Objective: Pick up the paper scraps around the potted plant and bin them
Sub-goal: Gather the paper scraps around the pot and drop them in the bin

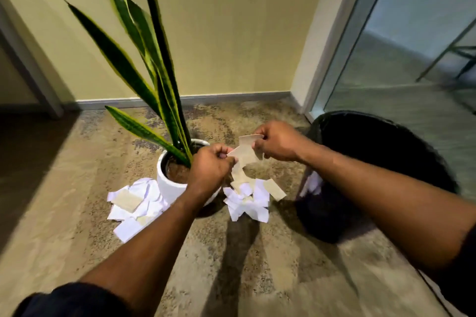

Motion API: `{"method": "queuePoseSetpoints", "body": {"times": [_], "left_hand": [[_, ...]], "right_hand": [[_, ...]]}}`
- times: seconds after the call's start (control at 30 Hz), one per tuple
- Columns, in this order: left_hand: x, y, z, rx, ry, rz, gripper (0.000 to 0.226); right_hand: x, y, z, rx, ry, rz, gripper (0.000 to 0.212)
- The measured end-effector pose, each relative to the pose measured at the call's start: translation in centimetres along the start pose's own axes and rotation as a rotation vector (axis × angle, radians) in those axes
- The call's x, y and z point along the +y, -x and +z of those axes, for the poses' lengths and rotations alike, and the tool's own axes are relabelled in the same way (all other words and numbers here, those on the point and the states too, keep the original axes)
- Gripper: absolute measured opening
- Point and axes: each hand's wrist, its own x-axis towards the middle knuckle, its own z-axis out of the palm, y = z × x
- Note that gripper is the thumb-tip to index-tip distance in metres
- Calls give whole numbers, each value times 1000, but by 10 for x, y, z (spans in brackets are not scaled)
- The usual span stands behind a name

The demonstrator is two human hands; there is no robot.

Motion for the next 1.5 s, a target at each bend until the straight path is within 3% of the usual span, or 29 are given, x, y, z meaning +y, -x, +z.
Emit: {"method": "queuePoseSetpoints", "body": {"times": [0.17,0.33,0.53,0.6,0.63,0.73,0.87,0.93,1.0,1.1,1.23,1.33,1.5], "left_hand": [[69,-4,56,44,28,106,9],[110,6,100,54,-78,220,17],[127,14,146,23,-106,179,23],[126,16,158,-29,-96,180,12],[124,17,162,-71,-83,190,24],[117,21,166,-131,-94,241,50],[106,19,148,-25,-102,298,36],[100,16,133,30,-154,317,31],[93,11,114,66,-245,326,34],[82,6,82,82,-416,318,33],[62,6,45,47,-545,296,17],[37,9,21,66,-627,284,14],[1,11,-9,-10,-723,248,27]], "right_hand": [[29,13,-93,86,100,88,12],[74,38,-155,153,98,312,13],[106,57,-147,-73,339,524,23],[110,58,-139,-55,379,546,15],[110,57,-135,-28,400,549,17],[102,53,-127,76,505,509,28],[81,37,-118,228,496,373,19],[65,27,-110,315,403,297,21],[45,18,-97,351,279,206,11],[12,11,-73,332,153,60,3],[-13,2,-25,196,180,-49,24],[-17,-14,17,80,206,-21,31],[-7,-30,58,-47,381,28,13]]}}
